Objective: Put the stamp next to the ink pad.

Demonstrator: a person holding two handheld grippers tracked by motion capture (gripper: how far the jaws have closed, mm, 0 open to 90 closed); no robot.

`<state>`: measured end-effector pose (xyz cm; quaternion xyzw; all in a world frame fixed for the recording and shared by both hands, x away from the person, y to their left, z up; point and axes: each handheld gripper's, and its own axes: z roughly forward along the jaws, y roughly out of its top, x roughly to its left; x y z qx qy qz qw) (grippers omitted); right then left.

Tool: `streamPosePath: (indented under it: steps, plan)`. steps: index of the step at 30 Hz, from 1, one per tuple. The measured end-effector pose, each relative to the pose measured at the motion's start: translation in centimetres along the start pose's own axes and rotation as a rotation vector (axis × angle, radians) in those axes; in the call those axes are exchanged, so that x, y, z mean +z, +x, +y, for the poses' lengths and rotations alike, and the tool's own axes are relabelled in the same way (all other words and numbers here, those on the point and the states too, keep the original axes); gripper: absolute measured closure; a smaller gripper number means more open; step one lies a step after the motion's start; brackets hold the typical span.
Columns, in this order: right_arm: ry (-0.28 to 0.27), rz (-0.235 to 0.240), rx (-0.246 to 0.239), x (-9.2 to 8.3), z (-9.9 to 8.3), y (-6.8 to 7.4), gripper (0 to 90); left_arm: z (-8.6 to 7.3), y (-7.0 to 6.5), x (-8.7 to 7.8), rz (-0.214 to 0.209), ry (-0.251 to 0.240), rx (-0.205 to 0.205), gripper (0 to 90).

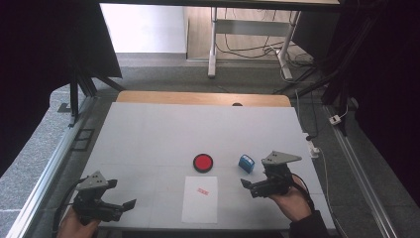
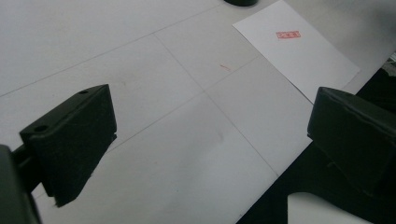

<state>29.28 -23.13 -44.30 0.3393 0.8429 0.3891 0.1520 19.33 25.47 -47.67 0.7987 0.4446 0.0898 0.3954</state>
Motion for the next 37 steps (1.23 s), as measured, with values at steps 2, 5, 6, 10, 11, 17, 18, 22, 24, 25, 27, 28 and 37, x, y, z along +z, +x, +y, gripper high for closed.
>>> streamPosePath:
  steps: [2,5,6,10,11,17,18,22,24,25,27,28,37]
  plan:
    - [-0.009,-0.008,0.005,-0.5,-0.3,0.1,0.0,0.0,0.0,0.0,0.001,-0.002,-0.002,1.1]
    - [-0.017,-0.024,0.014,-1.2,-0.8,0.2,0.0,0.0,0.0,-0.1,-0.001,-0.003,-0.004,1.1]
    - [-0.023,-0.027,0.017,-1.4,-1.0,0.2,0.0,0.0,0.0,-0.1,0.0,-0.004,-0.006,1.1]
    - [-0.026,-0.043,0.033,-2.4,-1.8,0.4,0.0,0.0,0.1,-0.1,0.0,-0.005,-0.007,1.0]
    - [-0.026,-0.048,0.033,-2.6,-2.0,0.3,0.0,0.0,0.0,-0.1,0.0,-0.005,-0.007,1.0]
    - [-0.022,-0.073,0.065,-3.8,-3.6,0.2,0.0,-0.1,0.1,-0.1,0.001,-0.007,-0.01,1.1]
    - [-0.025,-0.08,0.071,-3.9,-3.8,0.2,0.0,-0.1,0.1,-0.1,0.0,-0.007,-0.01,1.1]
    - [-0.027,-0.101,0.085,-4.6,-4.6,0.2,0.0,-0.1,0.1,-0.1,-0.001,-0.009,-0.012,0.9]
    - [-0.021,-0.107,0.092,-4.8,-5.0,0.1,0.0,-0.1,0.1,-0.2,-0.001,-0.01,-0.013,0.9]
    - [-0.018,-0.112,0.094,-4.9,-5.1,0.1,0.0,-0.1,0.1,-0.2,0.0,-0.01,-0.012,0.9]
    - [-0.012,-0.114,0.105,-5.0,-5.5,0.2,0.0,-0.1,0.1,-0.2,0.003,-0.011,-0.014,0.9]
    - [-0.003,-0.121,0.106,-5.1,-5.6,0.2,0.0,-0.2,0.1,-0.2,0.003,-0.011,-0.015,0.9]
    - [0.024,-0.15,0.153,-5.4,-6.3,-0.3,0.0,0.0,0.2,-0.1,-0.002,-0.008,-0.024,0.8]
